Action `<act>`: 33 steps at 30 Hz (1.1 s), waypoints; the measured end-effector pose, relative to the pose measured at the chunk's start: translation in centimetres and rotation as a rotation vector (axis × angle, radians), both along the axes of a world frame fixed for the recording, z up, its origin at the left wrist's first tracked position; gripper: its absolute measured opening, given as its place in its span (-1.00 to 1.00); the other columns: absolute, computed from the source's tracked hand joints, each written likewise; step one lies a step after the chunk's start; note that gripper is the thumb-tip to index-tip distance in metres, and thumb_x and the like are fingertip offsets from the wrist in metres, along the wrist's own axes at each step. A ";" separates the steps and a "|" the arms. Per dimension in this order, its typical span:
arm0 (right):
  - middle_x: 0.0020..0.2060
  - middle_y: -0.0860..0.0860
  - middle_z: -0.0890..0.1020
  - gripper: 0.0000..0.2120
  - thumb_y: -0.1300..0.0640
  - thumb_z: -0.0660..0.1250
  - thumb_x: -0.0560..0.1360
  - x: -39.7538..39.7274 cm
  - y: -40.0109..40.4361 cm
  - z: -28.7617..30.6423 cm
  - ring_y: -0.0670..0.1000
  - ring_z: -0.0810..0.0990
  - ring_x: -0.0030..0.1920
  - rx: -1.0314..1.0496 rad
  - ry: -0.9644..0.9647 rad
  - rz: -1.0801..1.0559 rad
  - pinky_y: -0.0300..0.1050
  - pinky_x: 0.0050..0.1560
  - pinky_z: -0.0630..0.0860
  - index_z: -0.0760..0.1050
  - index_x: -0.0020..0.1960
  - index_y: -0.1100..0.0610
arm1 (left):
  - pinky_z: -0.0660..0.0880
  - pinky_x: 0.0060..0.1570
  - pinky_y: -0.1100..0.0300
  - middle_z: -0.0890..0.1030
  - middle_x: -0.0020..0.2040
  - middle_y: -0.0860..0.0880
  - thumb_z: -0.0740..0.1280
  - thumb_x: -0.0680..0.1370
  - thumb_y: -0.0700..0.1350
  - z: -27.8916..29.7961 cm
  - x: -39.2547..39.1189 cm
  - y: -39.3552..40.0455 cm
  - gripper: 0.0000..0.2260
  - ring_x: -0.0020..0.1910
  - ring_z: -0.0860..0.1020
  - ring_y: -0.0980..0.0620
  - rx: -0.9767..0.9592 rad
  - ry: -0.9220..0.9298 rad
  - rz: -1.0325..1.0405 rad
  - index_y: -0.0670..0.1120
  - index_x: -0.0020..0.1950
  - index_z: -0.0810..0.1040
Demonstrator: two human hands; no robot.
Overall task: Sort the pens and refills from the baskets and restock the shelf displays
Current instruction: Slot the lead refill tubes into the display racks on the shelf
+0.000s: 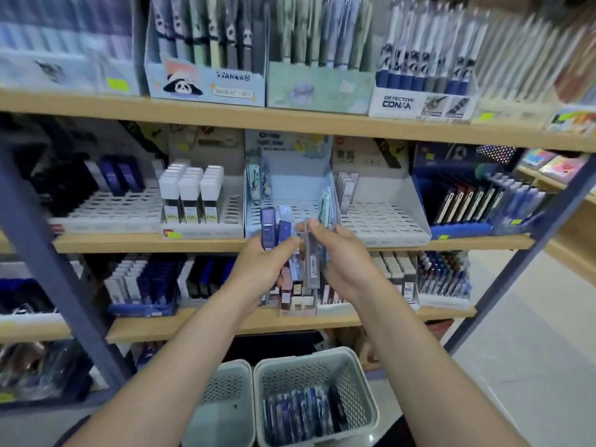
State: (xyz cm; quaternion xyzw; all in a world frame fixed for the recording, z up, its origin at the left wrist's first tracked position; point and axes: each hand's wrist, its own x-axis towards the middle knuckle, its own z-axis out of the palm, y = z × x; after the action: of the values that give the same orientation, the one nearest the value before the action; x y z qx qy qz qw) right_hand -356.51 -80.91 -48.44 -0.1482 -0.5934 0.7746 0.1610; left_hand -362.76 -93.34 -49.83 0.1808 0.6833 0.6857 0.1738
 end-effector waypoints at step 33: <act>-0.35 0.06 0.40 -0.77 -0.01 0.13 0.70 -4.6 -0.3 -0.4 -0.03 0.26 -0.45 0.073 -0.047 0.098 -0.17 -0.44 0.13 0.32 -0.01 0.15 | 0.31 -0.55 0.28 0.58 -0.39 -0.02 0.37 0.59 -0.23 -0.2 -3.6 -0.3 -0.84 -0.48 0.50 0.08 0.246 -0.180 -0.032 -0.12 -0.19 0.53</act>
State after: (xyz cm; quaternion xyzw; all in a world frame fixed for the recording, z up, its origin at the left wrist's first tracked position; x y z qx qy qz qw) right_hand -361.15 -81.24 -48.83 -0.1311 -0.6314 0.7557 0.1144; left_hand -366.38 -93.59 -50.08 0.1496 0.5729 0.7747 0.2218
